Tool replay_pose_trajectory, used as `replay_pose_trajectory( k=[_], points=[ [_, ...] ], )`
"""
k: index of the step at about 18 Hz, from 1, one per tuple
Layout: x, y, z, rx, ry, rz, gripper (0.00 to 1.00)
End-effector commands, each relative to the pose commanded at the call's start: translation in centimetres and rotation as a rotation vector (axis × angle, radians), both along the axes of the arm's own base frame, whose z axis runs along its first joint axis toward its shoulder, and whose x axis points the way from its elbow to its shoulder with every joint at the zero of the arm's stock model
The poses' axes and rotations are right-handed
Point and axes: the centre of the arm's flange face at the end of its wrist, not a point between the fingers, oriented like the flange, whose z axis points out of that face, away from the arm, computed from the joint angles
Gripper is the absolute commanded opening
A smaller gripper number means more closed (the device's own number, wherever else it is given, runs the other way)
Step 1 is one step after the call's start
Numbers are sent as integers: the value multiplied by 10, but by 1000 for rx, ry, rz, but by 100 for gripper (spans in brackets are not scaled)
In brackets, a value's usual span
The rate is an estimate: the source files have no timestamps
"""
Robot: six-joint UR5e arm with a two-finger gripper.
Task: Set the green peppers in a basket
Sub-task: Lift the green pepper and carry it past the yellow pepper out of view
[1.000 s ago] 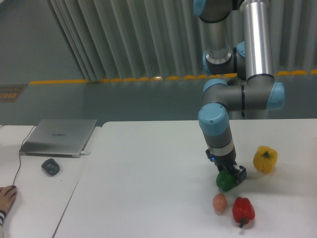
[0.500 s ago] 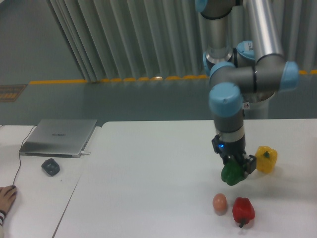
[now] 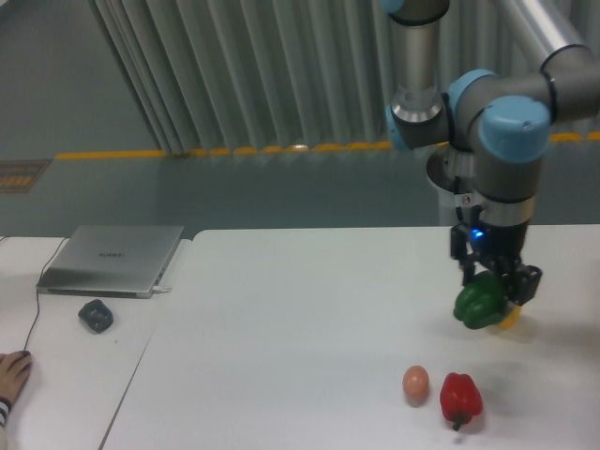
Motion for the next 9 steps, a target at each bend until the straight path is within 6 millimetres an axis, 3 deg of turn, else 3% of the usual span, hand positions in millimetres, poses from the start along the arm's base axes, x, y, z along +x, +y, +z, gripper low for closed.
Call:
replay_pose_trajectory(
  k=[5, 9],
  points=[
    [-38, -29, -1, -35, 51, -116, 31],
    [-74, -66, -5, -102, 98, -290, 31]
  ],
)
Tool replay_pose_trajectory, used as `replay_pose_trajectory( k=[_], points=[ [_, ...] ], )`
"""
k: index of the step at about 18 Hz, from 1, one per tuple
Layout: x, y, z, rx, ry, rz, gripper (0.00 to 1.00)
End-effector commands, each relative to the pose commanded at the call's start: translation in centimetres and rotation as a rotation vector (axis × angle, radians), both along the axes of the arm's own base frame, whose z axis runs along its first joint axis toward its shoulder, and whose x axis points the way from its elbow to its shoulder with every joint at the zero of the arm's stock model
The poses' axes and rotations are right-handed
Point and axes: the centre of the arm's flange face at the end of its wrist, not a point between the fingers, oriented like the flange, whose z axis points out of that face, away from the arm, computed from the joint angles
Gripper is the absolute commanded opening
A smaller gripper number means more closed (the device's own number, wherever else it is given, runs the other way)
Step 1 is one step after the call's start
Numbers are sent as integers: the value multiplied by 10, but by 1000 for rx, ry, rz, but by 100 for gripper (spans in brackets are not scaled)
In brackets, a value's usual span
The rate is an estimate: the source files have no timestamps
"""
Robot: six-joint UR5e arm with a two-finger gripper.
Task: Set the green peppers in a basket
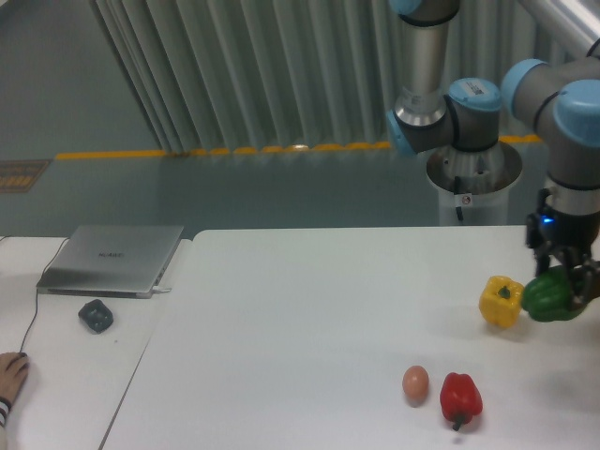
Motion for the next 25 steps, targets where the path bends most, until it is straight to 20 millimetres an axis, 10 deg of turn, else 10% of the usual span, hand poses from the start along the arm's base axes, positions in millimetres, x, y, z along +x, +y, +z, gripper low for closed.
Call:
replay_pose_trajectory(
  k=[13, 21, 23, 25],
  points=[
    [-79, -73, -24, -109, 66, -260, 36],
    [-95, -93, -26, -108, 69, -276, 67],
    [-95, -93, -26, -105, 68, -277, 96],
    [-94, -93, -26, -104, 68, -272, 100]
  ],
)
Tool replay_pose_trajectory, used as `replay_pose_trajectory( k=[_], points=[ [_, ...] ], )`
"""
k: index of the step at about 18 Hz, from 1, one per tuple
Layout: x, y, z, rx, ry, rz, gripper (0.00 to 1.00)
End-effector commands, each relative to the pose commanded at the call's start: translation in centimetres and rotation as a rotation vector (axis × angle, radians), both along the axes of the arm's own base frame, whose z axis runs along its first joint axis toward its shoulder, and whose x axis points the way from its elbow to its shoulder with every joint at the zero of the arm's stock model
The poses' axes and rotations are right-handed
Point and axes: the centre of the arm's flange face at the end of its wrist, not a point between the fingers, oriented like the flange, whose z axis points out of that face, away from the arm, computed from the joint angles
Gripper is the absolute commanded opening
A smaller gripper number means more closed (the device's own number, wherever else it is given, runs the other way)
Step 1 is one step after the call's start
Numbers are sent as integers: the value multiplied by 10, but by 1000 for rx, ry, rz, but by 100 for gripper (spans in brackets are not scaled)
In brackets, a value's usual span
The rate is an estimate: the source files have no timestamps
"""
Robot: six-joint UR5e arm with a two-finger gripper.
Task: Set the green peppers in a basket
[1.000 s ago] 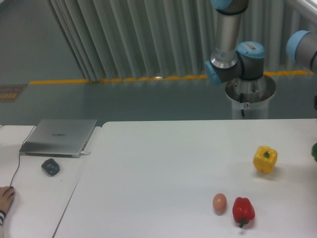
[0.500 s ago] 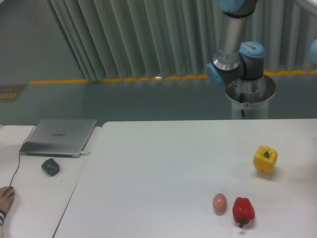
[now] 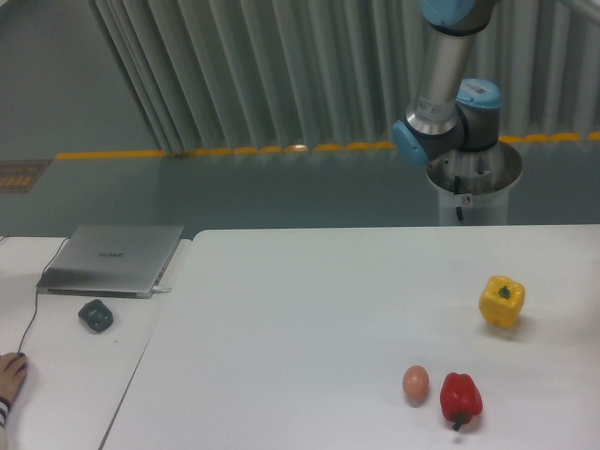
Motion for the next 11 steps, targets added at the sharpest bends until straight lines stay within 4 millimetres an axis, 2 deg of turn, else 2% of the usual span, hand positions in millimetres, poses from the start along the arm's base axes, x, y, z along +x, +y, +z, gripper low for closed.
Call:
replay_pose_trajectory(
  k=[7, 11],
  points=[
    [4, 2, 3, 26, -6, 2, 100],
    [11, 10, 6, 45, -11, 1, 100]
  ],
)
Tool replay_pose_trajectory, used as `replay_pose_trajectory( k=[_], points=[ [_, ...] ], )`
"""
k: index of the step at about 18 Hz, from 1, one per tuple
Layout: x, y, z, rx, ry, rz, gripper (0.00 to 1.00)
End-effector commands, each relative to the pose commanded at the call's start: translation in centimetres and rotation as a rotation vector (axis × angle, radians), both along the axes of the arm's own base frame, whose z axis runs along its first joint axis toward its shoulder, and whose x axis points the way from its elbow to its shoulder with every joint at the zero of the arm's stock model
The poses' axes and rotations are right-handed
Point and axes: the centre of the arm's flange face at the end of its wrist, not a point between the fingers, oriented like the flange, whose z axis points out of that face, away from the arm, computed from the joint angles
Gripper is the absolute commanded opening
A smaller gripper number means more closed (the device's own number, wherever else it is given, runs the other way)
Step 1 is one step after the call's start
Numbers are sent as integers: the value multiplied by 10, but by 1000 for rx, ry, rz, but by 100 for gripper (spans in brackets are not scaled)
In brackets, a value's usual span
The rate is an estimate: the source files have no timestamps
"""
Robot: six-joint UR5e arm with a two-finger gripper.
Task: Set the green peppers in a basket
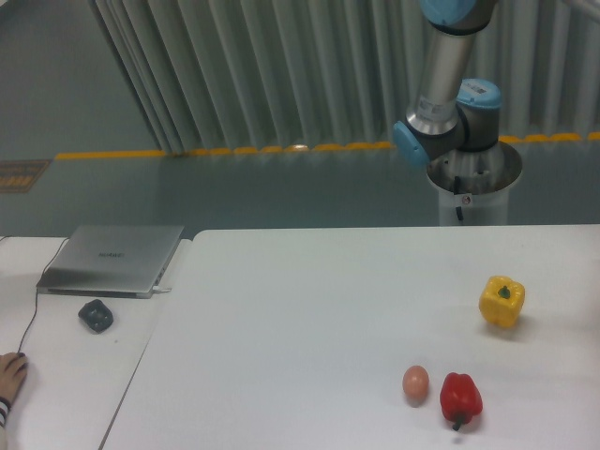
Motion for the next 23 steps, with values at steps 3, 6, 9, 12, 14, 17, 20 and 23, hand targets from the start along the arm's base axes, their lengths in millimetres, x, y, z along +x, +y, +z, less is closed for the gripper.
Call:
replay_pose_trajectory(
  k=[3, 6, 9, 12, 14, 17, 20, 23],
  points=[
    [10, 12, 2, 5, -4, -22, 100],
    [22, 21, 12, 9, 2, -35, 100],
    [33, 36, 10, 14, -3, -1, 100],
    [57, 53, 11, 14, -6, -24, 100],
    [73, 66, 12, 18, -5, -31, 100],
    [94, 83, 6, 19, -18, -8, 100],
    [114, 95, 3, 44, -45, -33, 100],
    [122, 93, -2, 45, -58, -36, 100]
  ],
)
